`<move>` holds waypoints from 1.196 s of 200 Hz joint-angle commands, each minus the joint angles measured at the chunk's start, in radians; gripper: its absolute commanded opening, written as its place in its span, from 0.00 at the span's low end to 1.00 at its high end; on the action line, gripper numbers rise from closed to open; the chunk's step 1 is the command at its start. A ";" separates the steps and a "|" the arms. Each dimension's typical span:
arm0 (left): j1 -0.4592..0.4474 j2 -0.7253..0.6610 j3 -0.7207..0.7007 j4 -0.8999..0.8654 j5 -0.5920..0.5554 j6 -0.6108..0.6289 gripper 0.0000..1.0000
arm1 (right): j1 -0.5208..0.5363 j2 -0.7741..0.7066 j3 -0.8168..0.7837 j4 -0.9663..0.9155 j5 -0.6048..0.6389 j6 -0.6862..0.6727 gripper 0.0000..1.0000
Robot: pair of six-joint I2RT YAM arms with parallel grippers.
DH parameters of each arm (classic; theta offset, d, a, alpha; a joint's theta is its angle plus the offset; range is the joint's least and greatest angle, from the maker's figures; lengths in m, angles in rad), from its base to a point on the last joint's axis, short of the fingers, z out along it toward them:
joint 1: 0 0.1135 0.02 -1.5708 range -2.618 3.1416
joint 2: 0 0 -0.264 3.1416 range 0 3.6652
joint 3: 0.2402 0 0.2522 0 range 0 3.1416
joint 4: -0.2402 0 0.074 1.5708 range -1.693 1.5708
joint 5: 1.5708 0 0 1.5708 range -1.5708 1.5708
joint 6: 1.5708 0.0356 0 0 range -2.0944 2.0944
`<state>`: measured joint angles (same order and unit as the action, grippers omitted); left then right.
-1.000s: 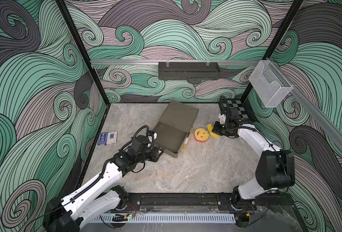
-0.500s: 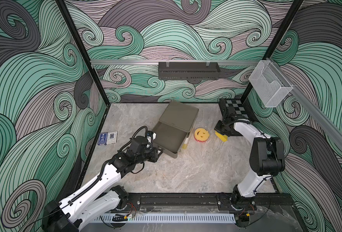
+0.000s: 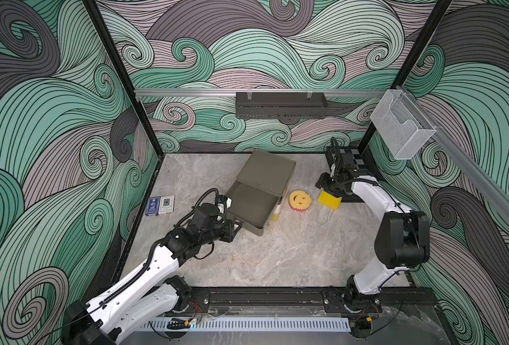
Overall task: Take the sponge out of the drawer
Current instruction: Place the sponge at the center of the board, then close the drawer in the storage box.
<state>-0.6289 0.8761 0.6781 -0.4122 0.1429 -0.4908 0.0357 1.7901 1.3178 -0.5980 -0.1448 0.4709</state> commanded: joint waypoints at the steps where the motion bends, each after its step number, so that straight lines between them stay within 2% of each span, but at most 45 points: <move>1: 0.000 0.010 0.028 -0.011 -0.013 -0.005 0.11 | 0.006 -0.057 0.035 0.169 -0.310 -0.078 0.61; 35: -0.002 0.017 0.037 -0.005 -0.009 -0.007 0.11 | 0.012 0.048 0.177 0.248 -0.561 -0.066 0.59; 62: -0.001 0.023 0.051 -0.010 -0.010 -0.005 0.11 | 0.033 0.171 0.269 0.368 -0.639 -0.012 0.58; 121: -0.002 0.026 0.065 -0.021 -0.024 0.004 0.11 | 0.099 0.343 0.461 0.370 -0.706 -0.026 0.57; 180: -0.001 0.066 0.097 0.015 -0.031 0.020 0.11 | 0.143 0.333 0.365 0.395 -0.714 -0.061 0.56; 239: -0.002 0.075 0.102 0.020 -0.024 0.018 0.11 | 0.136 0.317 0.360 0.433 -0.752 -0.047 0.57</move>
<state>-0.6289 0.9485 0.7406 -0.4175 0.1394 -0.4797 0.1791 2.1227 1.6920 -0.2081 -0.8604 0.4225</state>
